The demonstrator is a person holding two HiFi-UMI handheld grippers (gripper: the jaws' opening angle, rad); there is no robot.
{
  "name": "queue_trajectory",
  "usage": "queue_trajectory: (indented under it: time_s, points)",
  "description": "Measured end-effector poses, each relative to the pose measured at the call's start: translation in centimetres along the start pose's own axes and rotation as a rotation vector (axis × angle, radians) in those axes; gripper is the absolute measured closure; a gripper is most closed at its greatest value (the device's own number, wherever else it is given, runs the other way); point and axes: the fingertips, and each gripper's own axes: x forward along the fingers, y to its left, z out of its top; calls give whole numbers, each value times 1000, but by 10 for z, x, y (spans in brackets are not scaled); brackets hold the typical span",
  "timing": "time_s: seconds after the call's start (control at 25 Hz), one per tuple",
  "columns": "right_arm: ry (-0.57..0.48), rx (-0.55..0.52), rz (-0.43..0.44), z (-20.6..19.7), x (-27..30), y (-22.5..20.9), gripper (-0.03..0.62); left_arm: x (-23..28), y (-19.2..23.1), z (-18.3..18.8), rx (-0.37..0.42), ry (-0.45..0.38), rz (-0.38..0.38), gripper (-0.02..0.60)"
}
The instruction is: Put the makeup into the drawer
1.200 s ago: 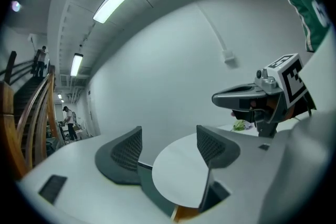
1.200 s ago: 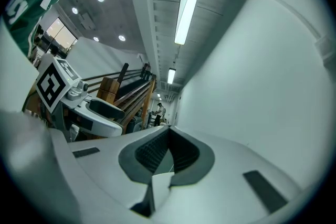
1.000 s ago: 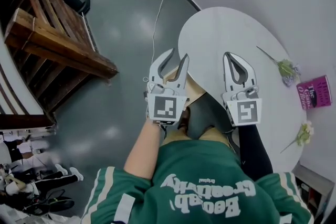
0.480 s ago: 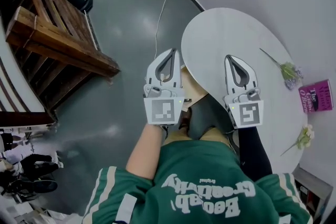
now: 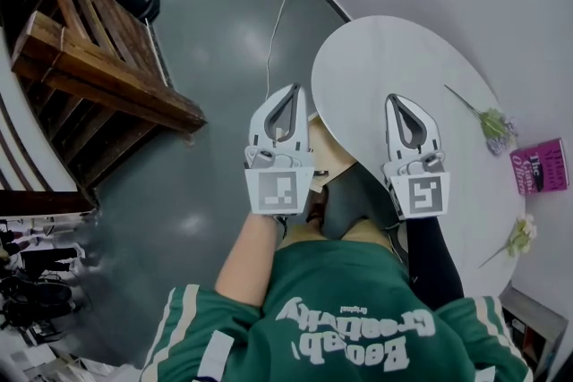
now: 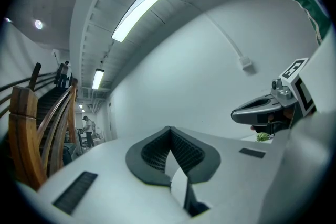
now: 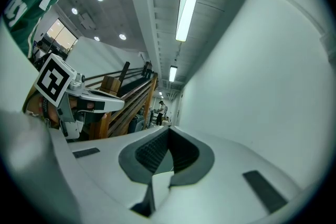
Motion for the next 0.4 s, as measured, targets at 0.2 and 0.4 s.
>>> queue_trajectory:
  time_s: [0.2, 0.4]
  points:
    - [-45, 16, -21, 11, 3, -1, 588, 0, 3, 2, -7, -8, 9, 566]
    - [-36, 20, -24, 9, 0, -3, 588, 1, 1, 4, 8, -12, -2, 566]
